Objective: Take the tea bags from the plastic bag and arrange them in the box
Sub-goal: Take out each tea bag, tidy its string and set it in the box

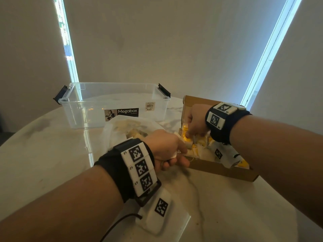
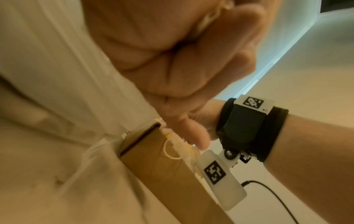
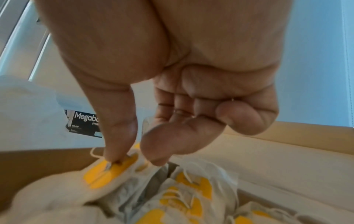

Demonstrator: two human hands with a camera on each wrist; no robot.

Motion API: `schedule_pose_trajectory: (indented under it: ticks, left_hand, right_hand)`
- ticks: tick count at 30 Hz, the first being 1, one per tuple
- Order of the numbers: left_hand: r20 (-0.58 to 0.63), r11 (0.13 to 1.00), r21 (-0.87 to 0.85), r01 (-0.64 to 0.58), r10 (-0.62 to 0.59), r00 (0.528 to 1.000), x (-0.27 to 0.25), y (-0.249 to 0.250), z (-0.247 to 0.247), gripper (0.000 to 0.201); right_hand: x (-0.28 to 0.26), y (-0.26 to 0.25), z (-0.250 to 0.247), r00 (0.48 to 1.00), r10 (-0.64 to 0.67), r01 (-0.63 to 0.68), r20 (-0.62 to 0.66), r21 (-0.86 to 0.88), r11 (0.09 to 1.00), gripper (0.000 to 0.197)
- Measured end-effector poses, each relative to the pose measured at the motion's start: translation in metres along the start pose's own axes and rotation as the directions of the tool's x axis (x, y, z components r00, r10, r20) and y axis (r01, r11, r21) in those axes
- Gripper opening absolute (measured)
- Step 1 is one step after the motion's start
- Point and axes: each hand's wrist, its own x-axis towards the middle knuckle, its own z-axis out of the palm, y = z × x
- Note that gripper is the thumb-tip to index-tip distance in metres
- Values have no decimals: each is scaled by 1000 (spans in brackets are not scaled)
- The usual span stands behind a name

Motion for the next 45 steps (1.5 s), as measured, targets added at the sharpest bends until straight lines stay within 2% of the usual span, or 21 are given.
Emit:
schedule_pose_trajectory:
  ticks: [3,6,8,11,13,15,18,20,22,24,26,28,31,34,36,37,40,42,45]
  left_hand:
    - [83,983,-181,3,12,996,-3,2,-6,30]
    - [187,912,-409,24,58,981,-8,3,-15,34]
    - [194,869,-495,-4,115,974,-11,4,-16,30]
    - [143,838,-537,-95,201,969,-15,8,-10,26]
    - [102,856,-497,-141,219,970,-16,10,-5,23]
    - [74,883,-440,-162,216,974,-18,10,-1,21]
    - [46,889,-422,-176,215,976,-20,11,2,22]
    - [77,859,-490,-148,211,974,-22,12,0,32]
    - [157,786,-616,-49,183,970,-23,11,-4,57]
    - [218,736,-677,21,173,960,-22,9,-7,72]
    - [248,739,-673,38,177,952,-22,8,-7,67]
    - [253,750,-661,22,195,948,-23,9,-5,52]
    - [211,739,-673,-35,237,948,-23,10,-3,28]
    - [125,750,-651,-113,253,959,-23,12,1,17]
    - [15,775,-602,-191,250,968,-24,14,4,14]
    - [-51,795,-556,-243,259,965,-24,14,5,13]
    - [-166,849,-381,-367,327,930,-25,15,5,10]
    - [-154,867,-330,-373,341,928,-27,17,4,9]
    - [-68,856,-422,-299,299,952,-29,16,2,30]
  right_hand:
    - [-8,3,-12,999,-2,4,-33,57,998,21]
    - [-22,3,-32,990,-10,35,-139,177,984,21]
    - [-33,2,-40,983,-41,93,-178,293,952,23]
    - [-53,-5,-43,990,-112,139,-84,501,855,27]
    - [-64,-8,-42,987,-159,131,2,555,821,29]
    - [-69,-7,-40,979,-205,171,9,512,842,20]
    - [-73,-1,-41,968,-241,246,-65,406,880,4]
    - [-76,6,-45,962,-251,271,-104,438,857,3]
    - [-79,11,-47,952,-259,305,-160,504,808,6]
    - [-81,14,-49,939,-248,340,-239,530,777,8]
    - [-83,16,-52,930,-232,355,-286,529,771,11]
    - [-85,16,-54,929,-218,355,-299,551,755,16]
    - [-87,16,-54,943,-194,332,-272,702,630,15]
    - [-88,16,-49,945,-179,322,-272,691,647,9]
    - [-89,16,-46,952,-159,301,-262,696,652,5]
    - [-88,17,-45,959,-143,278,-245,712,645,10]
    - [-88,17,-42,985,-150,156,-78,768,621,25]
    - [-91,18,-41,979,-204,146,-9,728,670,24]
    - [-96,21,-50,975,-204,209,-90,692,691,18]
